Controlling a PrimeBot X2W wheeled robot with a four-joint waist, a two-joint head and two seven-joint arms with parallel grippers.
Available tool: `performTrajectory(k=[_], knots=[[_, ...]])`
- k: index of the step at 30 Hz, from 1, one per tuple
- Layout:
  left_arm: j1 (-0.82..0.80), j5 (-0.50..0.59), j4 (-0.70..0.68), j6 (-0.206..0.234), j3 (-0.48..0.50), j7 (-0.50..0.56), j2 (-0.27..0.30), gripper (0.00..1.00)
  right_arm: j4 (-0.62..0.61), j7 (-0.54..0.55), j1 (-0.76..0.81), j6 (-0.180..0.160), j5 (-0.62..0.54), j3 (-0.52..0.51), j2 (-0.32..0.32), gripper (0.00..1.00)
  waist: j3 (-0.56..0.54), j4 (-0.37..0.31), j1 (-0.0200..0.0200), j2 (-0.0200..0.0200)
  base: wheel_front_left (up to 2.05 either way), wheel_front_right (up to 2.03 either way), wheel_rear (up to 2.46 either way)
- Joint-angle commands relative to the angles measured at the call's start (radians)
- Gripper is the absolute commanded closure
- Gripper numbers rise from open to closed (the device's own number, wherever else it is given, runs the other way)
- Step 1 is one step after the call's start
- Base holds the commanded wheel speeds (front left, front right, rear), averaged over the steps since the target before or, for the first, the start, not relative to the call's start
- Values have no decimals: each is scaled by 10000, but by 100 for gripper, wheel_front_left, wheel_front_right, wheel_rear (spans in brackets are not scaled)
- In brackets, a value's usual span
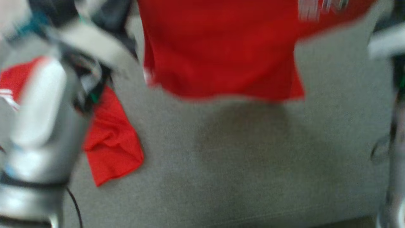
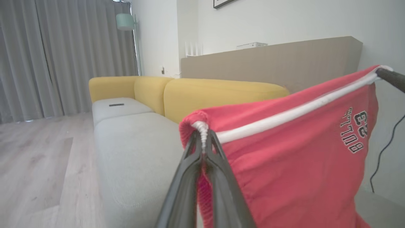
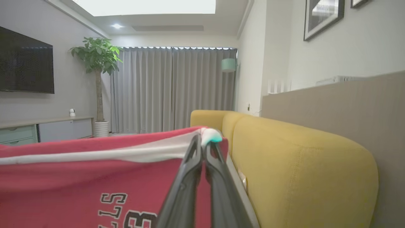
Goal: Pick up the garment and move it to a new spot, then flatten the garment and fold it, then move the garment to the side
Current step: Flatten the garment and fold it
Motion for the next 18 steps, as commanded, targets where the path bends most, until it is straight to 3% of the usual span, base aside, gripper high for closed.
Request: performTrajectory(k=[1, 4, 10, 14, 18], knots=[[-1089, 54, -27, -32, 524, -2, 458, 100, 53, -173, -946, -7, -101, 230, -130, 100, 1374, -332, 0, 0, 0, 0, 0], [-2901, 381, 1134, -161, 439, -271, 732, 100, 1536, -807, -3000, -7, -241, 425, -252, 100, 2221, -484, 0, 0, 0, 0, 0], [-6094, 454, 3630, -249, 519, -1557, 499, 100, 4459, -2616, -6447, -7, -109, 330, -292, 100, 3133, -505, 0, 0, 0, 0, 0], [-7036, 418, 4925, -273, 373, -2352, 236, 100, 6119, -3506, -7406, -7, -353, 362, -290, 100, 3298, -425, 0, 0, 0, 0, 0], [-6937, 397, 5890, -286, 123, -2789, -51, 100, 7441, -3907, -7314, -7, -344, 478, -212, 100, 3414, -300, 0, 0, 0, 0, 0]])
